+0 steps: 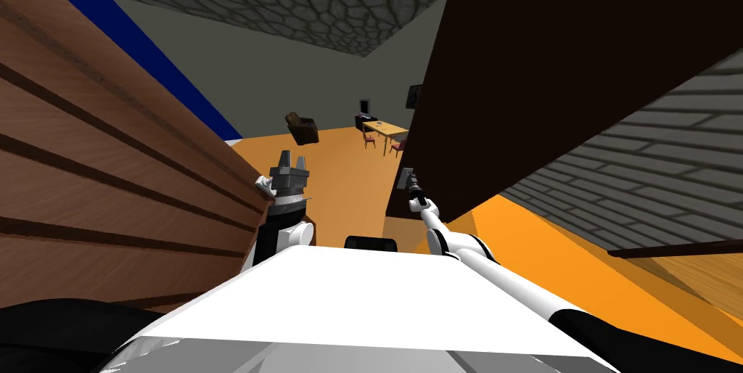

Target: Push the door open

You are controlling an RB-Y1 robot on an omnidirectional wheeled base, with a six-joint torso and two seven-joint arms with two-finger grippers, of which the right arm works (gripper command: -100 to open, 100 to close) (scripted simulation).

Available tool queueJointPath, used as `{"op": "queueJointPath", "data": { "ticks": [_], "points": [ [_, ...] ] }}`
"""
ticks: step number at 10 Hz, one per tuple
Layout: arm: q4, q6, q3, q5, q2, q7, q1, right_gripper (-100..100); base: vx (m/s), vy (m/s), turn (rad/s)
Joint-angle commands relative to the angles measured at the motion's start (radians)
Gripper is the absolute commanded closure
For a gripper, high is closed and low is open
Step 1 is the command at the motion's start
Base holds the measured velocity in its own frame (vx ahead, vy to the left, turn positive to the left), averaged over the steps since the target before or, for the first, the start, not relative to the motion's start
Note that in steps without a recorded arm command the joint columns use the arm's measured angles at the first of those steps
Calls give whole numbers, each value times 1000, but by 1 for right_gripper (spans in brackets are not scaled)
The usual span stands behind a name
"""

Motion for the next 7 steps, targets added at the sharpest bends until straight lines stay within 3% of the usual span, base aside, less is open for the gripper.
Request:
{"op": "queueJointPath", "data": {
  "ticks": [1, 3, 5, 7],
  "points": [
    [-15, 4, -18, -7, -17, 6, 6, 100, 185, 69, -40],
    [18, 4, -18, -7, -17, 6, 6, 100, 97, 14, 2],
    [-15, 4, -18, -7, -17, 6, 6, 100, -9, -10, 11],
    [-15, 5, -35, -14, -23, 14, 10, 100, 124, 59, -55]
  ]
}}
